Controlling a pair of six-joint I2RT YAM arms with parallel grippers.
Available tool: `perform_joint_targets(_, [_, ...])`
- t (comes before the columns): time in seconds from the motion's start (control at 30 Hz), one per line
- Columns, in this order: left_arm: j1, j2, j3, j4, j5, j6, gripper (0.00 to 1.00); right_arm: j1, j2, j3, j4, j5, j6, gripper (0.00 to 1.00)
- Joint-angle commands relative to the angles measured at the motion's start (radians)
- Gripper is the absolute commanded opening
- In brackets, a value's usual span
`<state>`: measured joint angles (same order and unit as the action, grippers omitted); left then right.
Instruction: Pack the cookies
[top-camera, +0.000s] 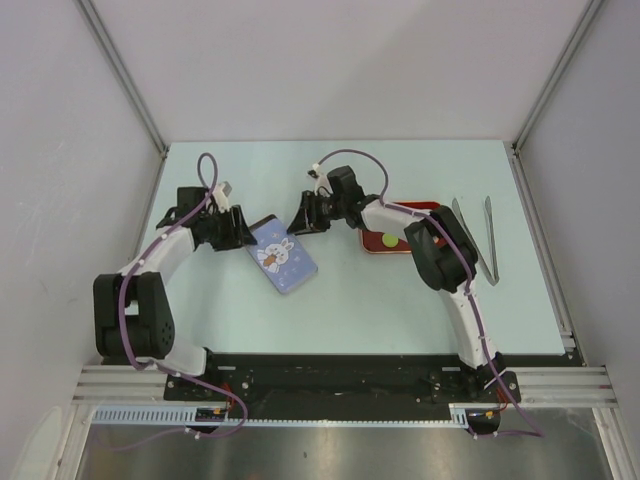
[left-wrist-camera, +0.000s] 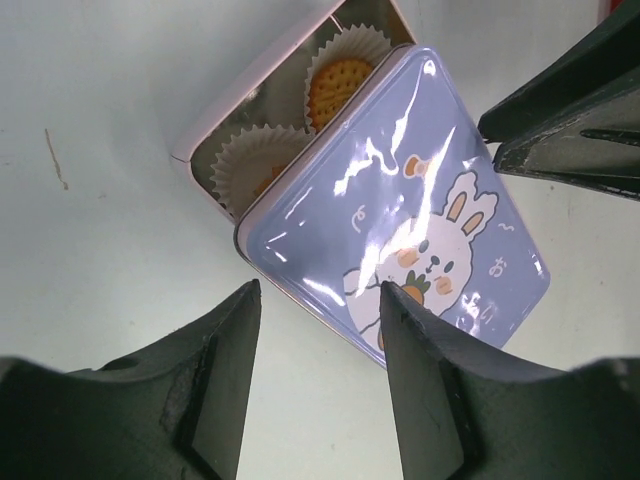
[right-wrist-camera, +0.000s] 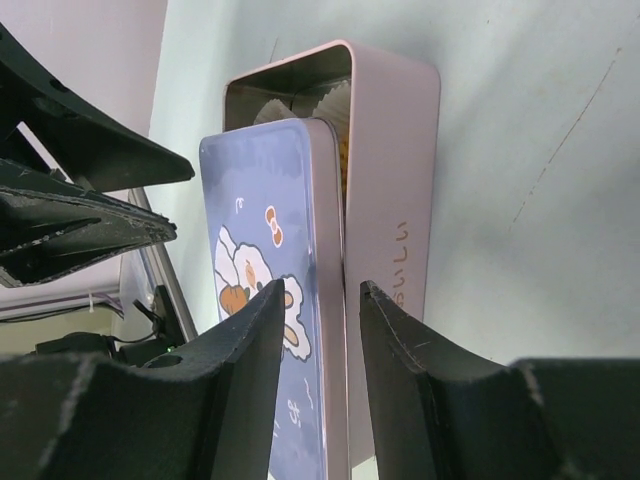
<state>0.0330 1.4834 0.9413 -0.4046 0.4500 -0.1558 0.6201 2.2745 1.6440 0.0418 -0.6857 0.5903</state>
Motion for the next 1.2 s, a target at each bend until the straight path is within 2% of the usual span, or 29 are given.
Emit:
perform_joint_targets(0.0, [-0.004,0.028,-0.019,0.033,0.032,0.009,0.56,0.007,0.017,0.06,-0.025,0.009,-0.038,0.41])
perform_joint_targets(0.8, [-0.024,0.103,-0.019,0.062,-0.02,0.002,0.55,0.029,0.062,0.131,-0.108,0.017,-0.102,0.42])
perform_joint_targets(1.17, [-0.024,0.103,-0.019,0.069,-0.04,-0.004,0.54,0.041,0.114,0.217,-0.163,-0.002,-0.122,0.43])
